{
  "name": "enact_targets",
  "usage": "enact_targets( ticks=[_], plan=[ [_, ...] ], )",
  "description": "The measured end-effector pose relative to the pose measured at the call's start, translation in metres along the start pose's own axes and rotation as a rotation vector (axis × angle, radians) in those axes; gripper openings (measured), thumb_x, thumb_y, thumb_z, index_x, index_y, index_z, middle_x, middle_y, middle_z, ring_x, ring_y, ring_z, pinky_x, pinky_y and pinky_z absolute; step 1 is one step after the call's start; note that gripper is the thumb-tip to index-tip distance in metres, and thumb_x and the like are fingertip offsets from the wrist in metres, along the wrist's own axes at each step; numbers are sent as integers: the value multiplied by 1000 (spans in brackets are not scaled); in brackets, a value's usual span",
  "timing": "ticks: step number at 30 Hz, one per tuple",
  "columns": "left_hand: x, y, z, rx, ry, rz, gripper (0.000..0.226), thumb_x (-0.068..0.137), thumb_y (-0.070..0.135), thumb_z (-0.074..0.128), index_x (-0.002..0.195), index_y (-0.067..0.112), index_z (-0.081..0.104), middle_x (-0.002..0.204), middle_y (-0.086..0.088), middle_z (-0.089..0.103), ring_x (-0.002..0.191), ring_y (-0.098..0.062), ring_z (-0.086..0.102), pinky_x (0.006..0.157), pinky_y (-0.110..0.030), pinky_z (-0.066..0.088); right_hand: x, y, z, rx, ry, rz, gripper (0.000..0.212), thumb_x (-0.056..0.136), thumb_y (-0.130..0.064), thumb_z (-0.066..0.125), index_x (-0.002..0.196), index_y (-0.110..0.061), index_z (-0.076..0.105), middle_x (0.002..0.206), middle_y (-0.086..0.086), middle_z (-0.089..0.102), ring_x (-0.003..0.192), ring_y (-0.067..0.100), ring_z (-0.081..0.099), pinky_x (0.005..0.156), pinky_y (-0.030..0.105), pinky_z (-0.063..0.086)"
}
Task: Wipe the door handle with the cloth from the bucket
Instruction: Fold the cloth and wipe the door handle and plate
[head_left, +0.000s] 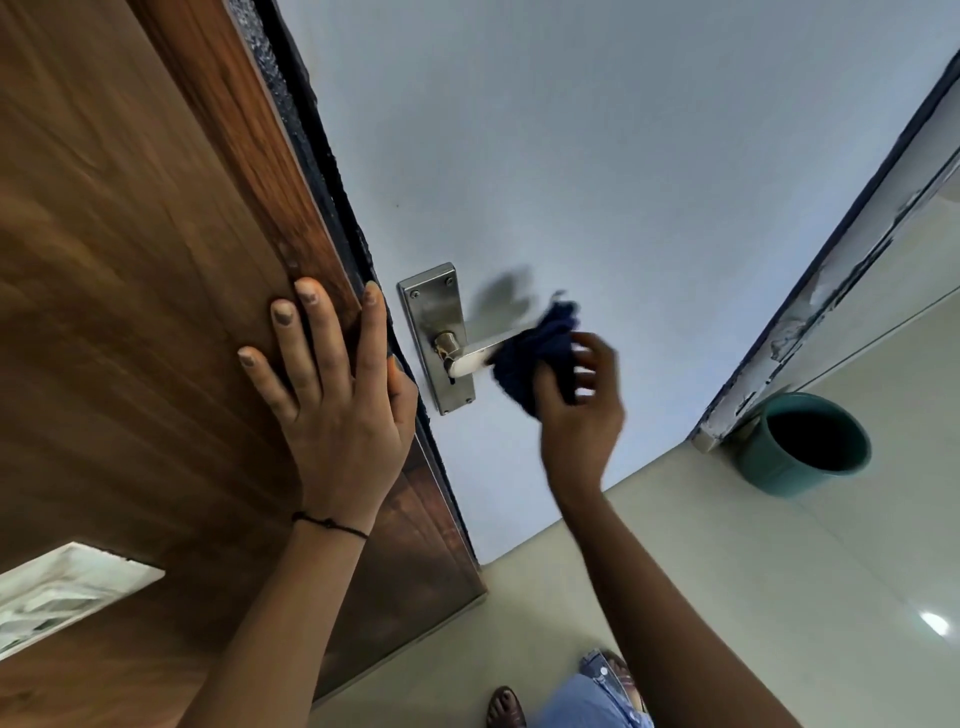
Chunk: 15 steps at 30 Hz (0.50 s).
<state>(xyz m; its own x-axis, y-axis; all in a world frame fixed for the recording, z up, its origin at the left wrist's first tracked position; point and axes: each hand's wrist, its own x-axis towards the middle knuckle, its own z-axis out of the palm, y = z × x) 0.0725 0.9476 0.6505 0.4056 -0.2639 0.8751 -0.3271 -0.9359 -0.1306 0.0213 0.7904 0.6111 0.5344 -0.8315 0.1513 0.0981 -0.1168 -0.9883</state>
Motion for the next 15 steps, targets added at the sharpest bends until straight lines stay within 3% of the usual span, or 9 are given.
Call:
enact_targets(
  ticks=[4, 8, 10, 12, 15],
  plan=[
    [0, -1, -1, -12, 7, 10, 69, 95, 22, 48, 151, 20, 8, 148, -21, 15, 146, -22, -18, 117, -44, -13, -38, -3, 25, -190, -264, -243, 38, 79, -24, 65, 114, -35, 57, 105, -8, 62, 95, 14, 58, 76, 33, 54],
    [0, -2, -1, -12, -1, 13, 69, 94, 23, 49, 151, 20, 10, 148, -21, 15, 146, -22, -18, 116, -44, -13, 1, 3, 7, -154, -38, -89, 37, 77, -20, 65, 112, -30, 64, 102, -6, 62, 94, 18, 60, 80, 40, 53],
    [-1, -1, -1, -13, -1, 8, 68, 94, 23, 49, 151, 20, 11, 148, -20, 15, 145, -20, -21, 116, -45, -13, 19, 5, -1, -223, 18, -86, 37, 78, -19, 64, 114, -27, 65, 105, -4, 62, 100, 18, 59, 81, 34, 51],
    [-1, -1, 0, -10, 3, 11, 69, 94, 22, 49, 151, 20, 10, 148, -21, 16, 145, -19, -21, 117, -45, -12, 16, 1, 4, -302, -47, -216, 38, 77, -20, 65, 114, -26, 67, 104, -1, 62, 101, 19, 56, 77, 28, 47],
    [-1, -1, 0, -20, 10, 14, 69, 94, 22, 50, 151, 20, 11, 148, -21, 16, 145, -20, -20, 117, -45, -12, -4, -1, 18, -474, -183, -510, 36, 74, -21, 69, 110, -24, 71, 96, 4, 65, 87, 23, 56, 69, 31, 44]
  ],
)
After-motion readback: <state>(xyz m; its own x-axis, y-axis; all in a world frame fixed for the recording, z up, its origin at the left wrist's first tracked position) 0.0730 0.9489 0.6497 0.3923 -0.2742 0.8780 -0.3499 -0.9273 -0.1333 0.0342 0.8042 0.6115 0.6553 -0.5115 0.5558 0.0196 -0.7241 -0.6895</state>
